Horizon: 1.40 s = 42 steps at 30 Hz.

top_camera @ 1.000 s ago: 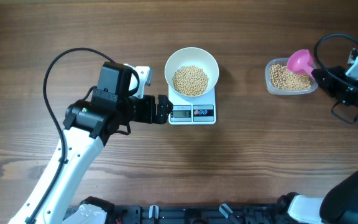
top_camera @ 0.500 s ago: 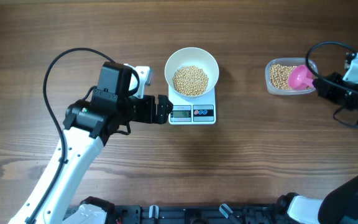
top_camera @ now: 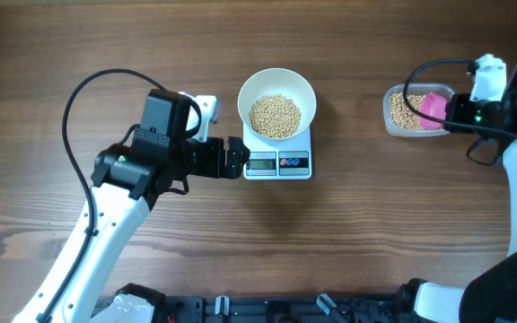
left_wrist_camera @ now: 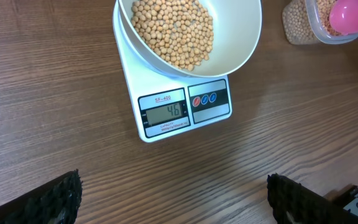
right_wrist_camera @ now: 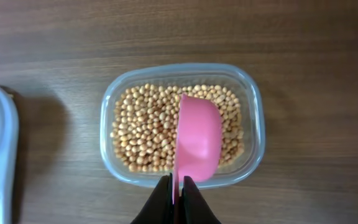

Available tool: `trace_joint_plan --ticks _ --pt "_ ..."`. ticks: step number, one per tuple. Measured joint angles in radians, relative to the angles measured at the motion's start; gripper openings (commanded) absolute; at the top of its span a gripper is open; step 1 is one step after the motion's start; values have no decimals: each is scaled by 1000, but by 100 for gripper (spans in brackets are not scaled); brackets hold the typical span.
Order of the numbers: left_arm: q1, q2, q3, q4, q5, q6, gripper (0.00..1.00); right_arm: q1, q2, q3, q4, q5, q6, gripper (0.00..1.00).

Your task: Scoop item into bowl and weigh 150g on scale

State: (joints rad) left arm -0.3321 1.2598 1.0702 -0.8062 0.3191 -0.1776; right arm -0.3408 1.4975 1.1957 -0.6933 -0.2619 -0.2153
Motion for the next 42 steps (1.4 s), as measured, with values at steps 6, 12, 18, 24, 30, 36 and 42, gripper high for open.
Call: trace_joint_plan --ticks 6,12,18,24,30,36,42 --pt "0 0 0 0 0 0 100 13 40 0 2 32 -19 4" --pt "0 0 0 0 0 0 100 13 77 0 -5 39 -18 4" --pt "0 0 0 0 0 0 100 13 77 0 -43 43 -18 4" --pt "0 0 0 0 0 0 100 13 77 0 -69 46 -18 4" --pt "0 0 0 0 0 0 100 13 77 0 -62 45 17 4" --pt "0 0 0 0 0 0 100 13 77 11 -15 23 86 4" --pt "0 0 0 0 0 0 100 13 77 31 2 15 111 4"
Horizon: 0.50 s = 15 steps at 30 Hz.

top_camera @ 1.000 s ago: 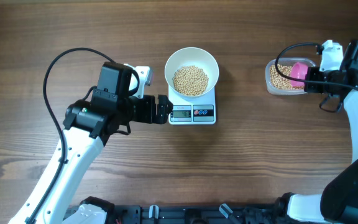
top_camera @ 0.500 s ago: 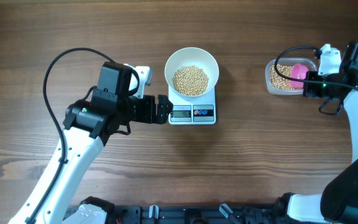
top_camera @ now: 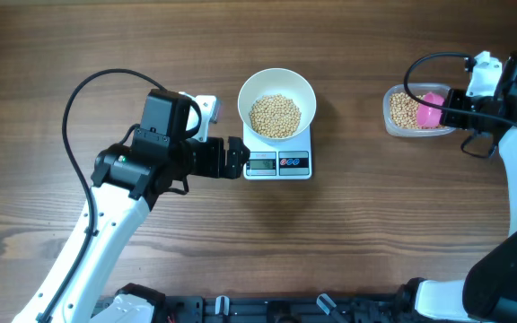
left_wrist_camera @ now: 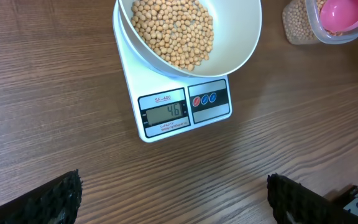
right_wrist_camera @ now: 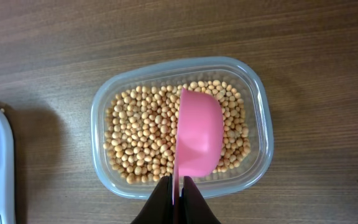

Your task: Scoop item into bowl and weigh 150g on scale

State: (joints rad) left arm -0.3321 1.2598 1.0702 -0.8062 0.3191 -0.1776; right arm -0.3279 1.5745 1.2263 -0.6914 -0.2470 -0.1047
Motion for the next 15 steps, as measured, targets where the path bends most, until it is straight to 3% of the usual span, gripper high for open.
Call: trace_joint_plan --ticks 9,13,15 --pt "0 0 0 0 0 0 100 0 0 1 -28 -7 37 4" --pt "0 0 0 0 0 0 100 0 0 1 -77 -7 35 11" --pt "0 0 0 0 0 0 100 0 0 1 -92 -7 32 23"
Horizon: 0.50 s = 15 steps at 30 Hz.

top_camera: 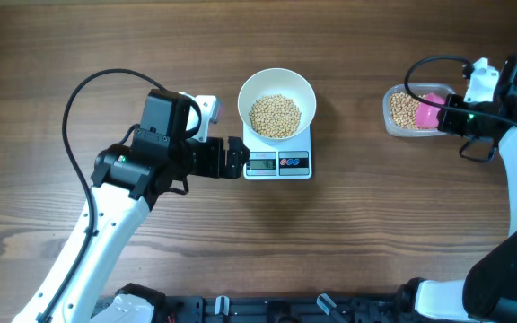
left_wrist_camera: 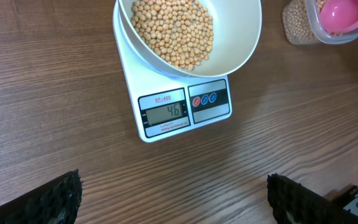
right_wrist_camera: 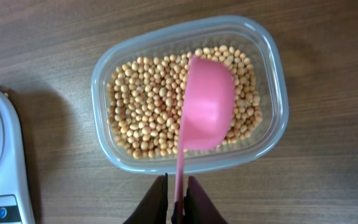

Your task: Scoop item into bowl and weigh 150g on scale

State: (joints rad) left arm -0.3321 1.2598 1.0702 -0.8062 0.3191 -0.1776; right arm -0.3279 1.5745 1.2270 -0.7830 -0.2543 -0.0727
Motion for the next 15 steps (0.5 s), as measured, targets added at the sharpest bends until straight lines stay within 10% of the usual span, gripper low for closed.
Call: trace_joint_plan --ticks 12,15 --pt "0 0 0 0 0 0 100 0 0 0 -6 -1 -3 4" --pt "0 0 0 0 0 0 100 0 0 0 -6 -2 0 40"
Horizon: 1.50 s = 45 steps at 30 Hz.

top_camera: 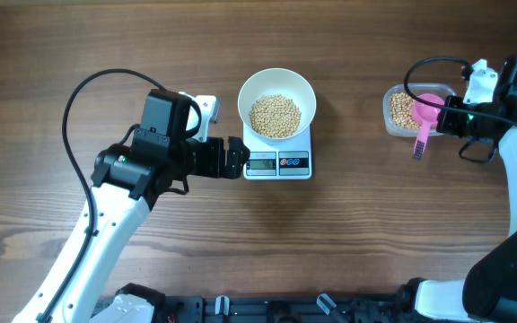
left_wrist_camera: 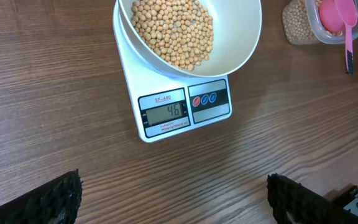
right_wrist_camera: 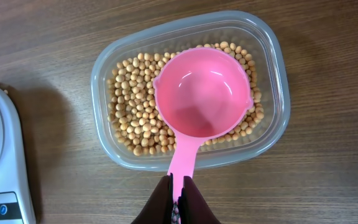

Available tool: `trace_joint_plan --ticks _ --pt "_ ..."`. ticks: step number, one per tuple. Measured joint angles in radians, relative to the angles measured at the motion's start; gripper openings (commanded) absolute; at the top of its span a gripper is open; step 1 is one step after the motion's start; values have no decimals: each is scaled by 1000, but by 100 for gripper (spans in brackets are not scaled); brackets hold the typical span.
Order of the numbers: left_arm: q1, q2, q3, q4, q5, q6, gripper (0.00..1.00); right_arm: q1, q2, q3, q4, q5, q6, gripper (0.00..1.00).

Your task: Scoop item into bowl and weigh 150g on scale

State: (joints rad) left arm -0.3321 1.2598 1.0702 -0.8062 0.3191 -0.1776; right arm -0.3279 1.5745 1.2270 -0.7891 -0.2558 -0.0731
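A white bowl (top_camera: 277, 105) of soybeans stands on the white scale (top_camera: 277, 165), whose display (left_wrist_camera: 166, 111) reads 46. At the right, a clear container (right_wrist_camera: 271, 60) holds more soybeans (right_wrist_camera: 132, 112). The pink scoop (right_wrist_camera: 204, 102) lies in it open side up and empty, its handle (top_camera: 421, 139) reaching out over the near rim. My right gripper (right_wrist_camera: 178, 190) is shut on the handle's end. My left gripper (left_wrist_camera: 178, 202) is open just left of the scale, with nothing between its fingers (left_wrist_camera: 55, 199).
Wooden table (top_camera: 375, 233) all round. The scale's buttons (left_wrist_camera: 205, 99) sit beside the display. A black cable (top_camera: 88, 99) loops from the left arm over the table's left part. The right arm runs along the right edge.
The scoop has turned from standing on edge to open side up, empty, on the beans. Its handle now shows over the container's near rim. The right fingers stand closer together. The left arm is unmoved.
The right gripper held the scoop on edge over the beans in the container at all three earlier moments, shifting slightly above it. Now the scoop faces up, empty. The scale read 46 throughout, and the bowl and left arm stayed put.
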Motion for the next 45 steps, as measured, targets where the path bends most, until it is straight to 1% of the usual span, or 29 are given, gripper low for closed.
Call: trace_joint_plan --ticks 2,6,8,12,18,23,26,28,29,31,33,38,42,45 --pt "0 0 0 0 0 0 100 0 0 0 0 -2 -1 45" --pt "0 0 0 0 0 0 100 0 0 0 -11 -3 12 69" --pt "0 0 0 0 0 0 100 0 0 1 -45 -5 32 78" --pt "0 0 0 0 0 0 100 0 0 1 -95 -6 43 81" --pt "0 0 0 0 0 0 100 -20 0 -42 -78 -36 89 81" --pt "0 0 0 0 0 0 100 -97 5 -111 -55 -169 112 81" --pt "0 0 0 0 0 0 100 -140 23 -122 -52 -232 132 80" --pt "0 0 0 0 0 0 100 -154 35 -124 -49 -258 141 77" --pt "0 0 0 0 0 0 100 -159 42 -124 -48 -274 144 74" --pt "0 0 0 0 0 0 100 -161 61 -124 -45 -313 155 63" --pt "0 0 0 0 0 0 100 -161 79 -125 -39 -340 158 58" --pt "0 0 0 0 0 0 100 -161 126 -126 -14 -381 164 57" --pt "0 0 0 0 0 0 100 -161 142 -126 18 -397 173 52" --pt "0 0 0 0 0 0 100 -161 148 -126 26 -399 175 52"
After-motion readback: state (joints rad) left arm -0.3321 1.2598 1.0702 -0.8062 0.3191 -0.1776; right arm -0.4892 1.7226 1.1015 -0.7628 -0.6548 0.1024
